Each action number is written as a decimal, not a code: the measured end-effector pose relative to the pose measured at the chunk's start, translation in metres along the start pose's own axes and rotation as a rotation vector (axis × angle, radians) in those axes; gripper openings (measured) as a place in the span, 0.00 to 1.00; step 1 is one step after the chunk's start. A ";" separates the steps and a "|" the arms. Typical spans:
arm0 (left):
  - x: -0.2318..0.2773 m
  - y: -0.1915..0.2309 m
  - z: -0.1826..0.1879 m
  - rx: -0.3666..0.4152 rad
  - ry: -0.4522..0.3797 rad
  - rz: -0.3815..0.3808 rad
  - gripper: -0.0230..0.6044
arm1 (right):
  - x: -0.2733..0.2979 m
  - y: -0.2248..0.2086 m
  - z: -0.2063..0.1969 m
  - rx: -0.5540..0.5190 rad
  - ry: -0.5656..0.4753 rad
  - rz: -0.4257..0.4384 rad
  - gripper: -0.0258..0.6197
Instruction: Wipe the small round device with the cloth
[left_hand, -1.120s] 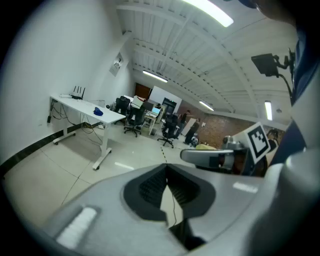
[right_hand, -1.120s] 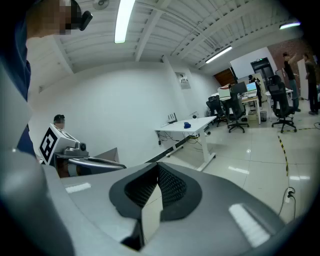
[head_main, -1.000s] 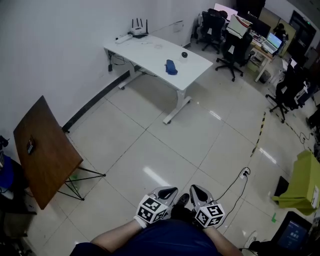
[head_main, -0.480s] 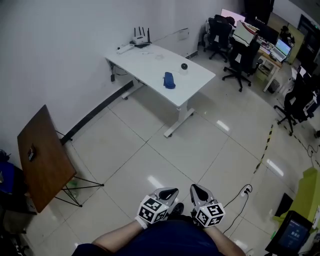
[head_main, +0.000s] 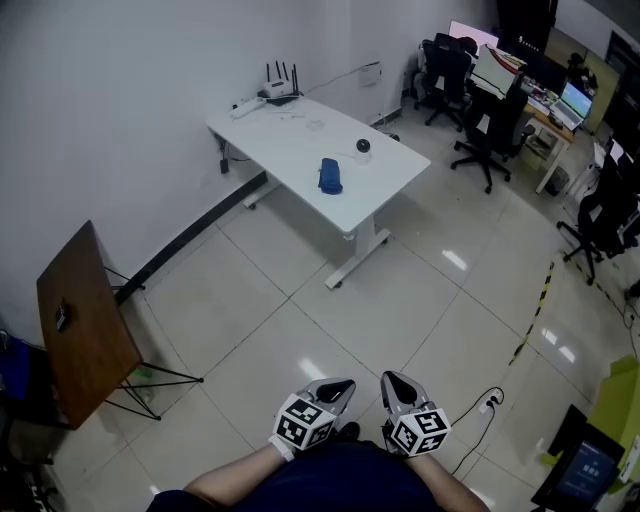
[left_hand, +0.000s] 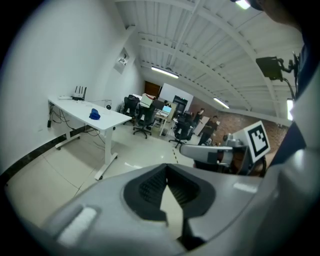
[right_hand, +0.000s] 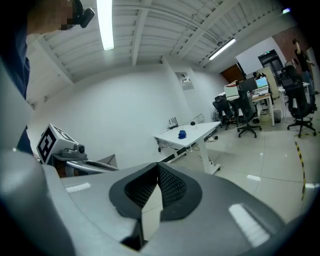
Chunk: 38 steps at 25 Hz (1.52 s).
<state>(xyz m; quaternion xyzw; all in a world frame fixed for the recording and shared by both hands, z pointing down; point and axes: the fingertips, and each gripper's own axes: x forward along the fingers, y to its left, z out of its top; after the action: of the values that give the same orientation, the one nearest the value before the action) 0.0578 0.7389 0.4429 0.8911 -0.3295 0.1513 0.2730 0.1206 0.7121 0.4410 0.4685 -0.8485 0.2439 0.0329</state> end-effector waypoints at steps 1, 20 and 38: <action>0.004 0.003 0.003 0.002 0.003 0.000 0.04 | 0.004 -0.004 0.001 0.007 0.004 0.001 0.06; 0.086 0.156 0.114 0.005 0.033 -0.101 0.04 | 0.176 -0.072 0.077 0.025 0.024 -0.105 0.06; 0.144 0.276 0.168 -0.048 0.060 -0.075 0.04 | 0.319 -0.109 0.107 0.029 0.103 -0.046 0.06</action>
<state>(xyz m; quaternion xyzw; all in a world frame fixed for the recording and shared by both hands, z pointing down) -0.0055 0.3933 0.4794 0.8911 -0.2911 0.1595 0.3095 0.0492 0.3676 0.4790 0.4753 -0.8310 0.2791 0.0751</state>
